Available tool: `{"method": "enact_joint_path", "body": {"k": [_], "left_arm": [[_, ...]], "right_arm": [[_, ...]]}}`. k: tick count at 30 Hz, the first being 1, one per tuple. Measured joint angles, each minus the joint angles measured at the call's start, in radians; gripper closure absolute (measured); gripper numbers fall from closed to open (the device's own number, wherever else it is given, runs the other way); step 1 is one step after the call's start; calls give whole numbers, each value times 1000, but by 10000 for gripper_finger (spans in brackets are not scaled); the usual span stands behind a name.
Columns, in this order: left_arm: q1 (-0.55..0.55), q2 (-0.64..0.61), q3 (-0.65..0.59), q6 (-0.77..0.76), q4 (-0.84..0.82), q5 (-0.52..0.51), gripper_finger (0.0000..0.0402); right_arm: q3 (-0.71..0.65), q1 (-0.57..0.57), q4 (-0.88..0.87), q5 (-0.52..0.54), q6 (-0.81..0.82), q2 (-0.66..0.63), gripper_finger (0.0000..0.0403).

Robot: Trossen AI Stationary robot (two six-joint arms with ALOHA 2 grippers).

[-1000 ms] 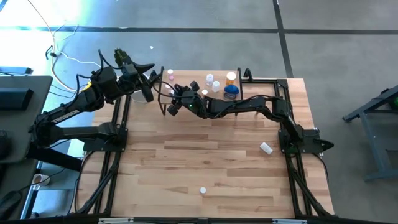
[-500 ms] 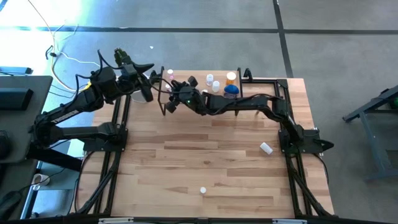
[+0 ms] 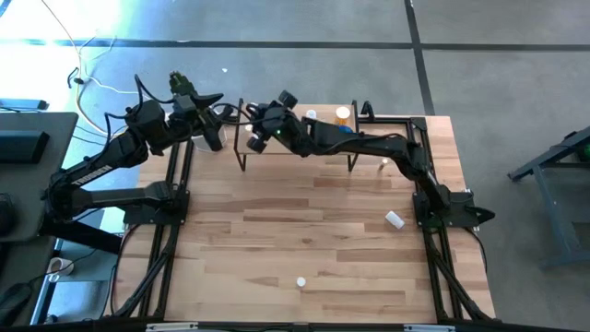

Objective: Pick and place medicine bottles onto shelf by color
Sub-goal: Put the top white pill bottle on the shelf

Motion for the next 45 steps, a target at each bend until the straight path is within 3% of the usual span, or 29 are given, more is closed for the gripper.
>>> {"method": "enact_joint_path", "body": {"k": [9,15,29,32,45], "left_arm": [[0,0,0,0,-34,-1,174],[0,0,0,30,-31,-56,174],[0,0,0,86,-31,-57,174],[0,0,0,86,-31,-57,174],[0,0,0,86,-31,-57,174]], "right_arm": [[132,-36,-323,1,-9,-7,231],[138,-46,-527,-3,6,-66,231],[138,-67,-950,5,109,-230,231],[138,-74,-1006,52,129,-273,231],[119,-171,-1204,27,254,-429,231]]}}
